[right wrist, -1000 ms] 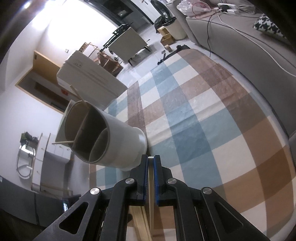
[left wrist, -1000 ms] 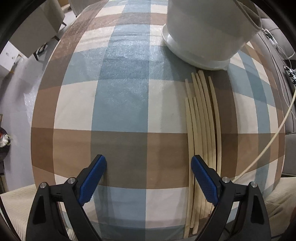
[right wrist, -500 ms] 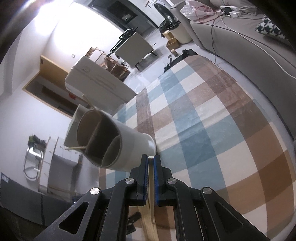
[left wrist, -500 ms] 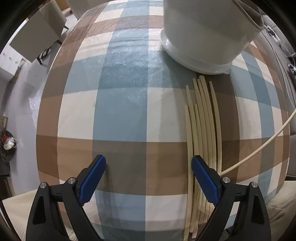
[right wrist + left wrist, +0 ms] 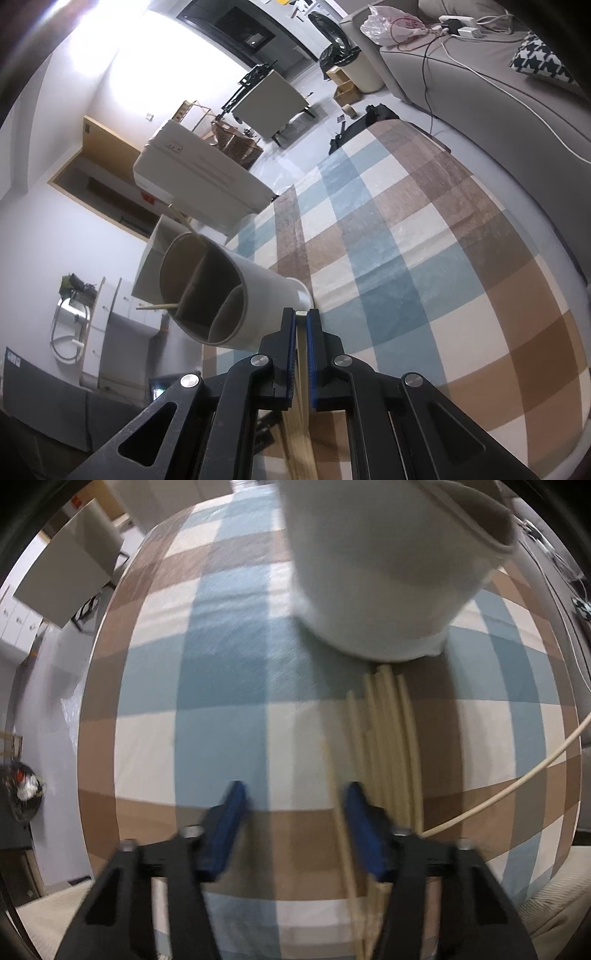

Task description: Organize utensils

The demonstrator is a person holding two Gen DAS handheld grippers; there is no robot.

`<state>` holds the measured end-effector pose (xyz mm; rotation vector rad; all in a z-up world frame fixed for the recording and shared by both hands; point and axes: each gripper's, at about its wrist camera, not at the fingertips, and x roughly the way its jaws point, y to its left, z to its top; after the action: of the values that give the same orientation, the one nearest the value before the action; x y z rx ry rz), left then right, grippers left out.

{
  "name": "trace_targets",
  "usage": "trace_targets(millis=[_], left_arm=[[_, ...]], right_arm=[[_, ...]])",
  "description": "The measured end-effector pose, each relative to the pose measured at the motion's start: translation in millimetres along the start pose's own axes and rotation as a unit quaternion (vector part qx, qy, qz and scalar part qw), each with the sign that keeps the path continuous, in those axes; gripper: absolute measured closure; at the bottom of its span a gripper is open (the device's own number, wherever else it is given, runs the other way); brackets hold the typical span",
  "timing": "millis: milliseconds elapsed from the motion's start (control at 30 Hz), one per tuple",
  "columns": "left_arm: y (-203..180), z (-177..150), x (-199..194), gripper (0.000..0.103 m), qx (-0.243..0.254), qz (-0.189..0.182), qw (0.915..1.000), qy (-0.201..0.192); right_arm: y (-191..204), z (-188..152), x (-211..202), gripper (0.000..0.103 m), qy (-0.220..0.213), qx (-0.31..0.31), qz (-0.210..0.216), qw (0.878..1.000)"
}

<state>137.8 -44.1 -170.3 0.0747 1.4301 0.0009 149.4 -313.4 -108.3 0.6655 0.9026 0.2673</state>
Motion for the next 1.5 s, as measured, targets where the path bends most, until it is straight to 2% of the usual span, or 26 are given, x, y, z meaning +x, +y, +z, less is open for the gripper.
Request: trace_targets(millis=[67, 133, 167, 267, 433, 567, 667, 1000, 1033, 1133, 1500], left_arm=[[-8, 3, -1, 0.088, 0.013, 0.002, 0.9999, 0.001], [-14, 3, -3, 0.101, 0.022, 0.000, 0.9997, 0.006], [-15, 3, -3, 0.102, 0.023, 0.005, 0.9997, 0.005], [-15, 4, -5, 0.103, 0.023, 0.006, 0.9997, -0.008], [2, -5, -45, 0.103, -0.011, -0.015, 0.9961, -0.087], [23, -18, -86, 0.103, -0.042, -0.042, 0.9851, -0.161], [28, -32, -109, 0.103, -0.059, -0.059, 0.9774, -0.194], [48, -33, -122, 0.103, -0.064, -0.088, 0.9679, -0.227], [49, -35, -122, 0.103, -0.063, -0.088, 0.9669, -0.231], [51, -41, -128, 0.103, -0.062, -0.094, 0.9642, -0.240], [56, -46, -133, 0.103, -0.051, -0.111, 0.9626, -0.242]], right_arm=[[0, 0, 0, 0.098, -0.001, 0.000, 0.001, 1.000], [0, 1, 0, 0.098, -0.001, -0.001, 0.000, 1.000], [0, 1, 0, 0.098, -0.001, -0.003, -0.001, 1.000], [3, 1, 0, 0.098, 0.001, -0.015, -0.004, 1.000], [16, -5, -1, 0.098, 0.006, -0.054, -0.008, 0.999], [32, -13, -3, 0.098, 0.003, -0.100, -0.014, 0.995], [48, -22, -9, 0.098, -0.006, -0.140, -0.015, 0.990], [83, -52, -29, 0.099, -0.036, -0.228, -0.019, 0.973], [85, -54, -30, 0.103, -0.037, -0.233, -0.019, 0.972], [90, -62, -33, 0.103, -0.036, -0.245, -0.027, 0.968], [76, -70, -26, 0.103, 0.004, -0.220, -0.048, 0.974]])
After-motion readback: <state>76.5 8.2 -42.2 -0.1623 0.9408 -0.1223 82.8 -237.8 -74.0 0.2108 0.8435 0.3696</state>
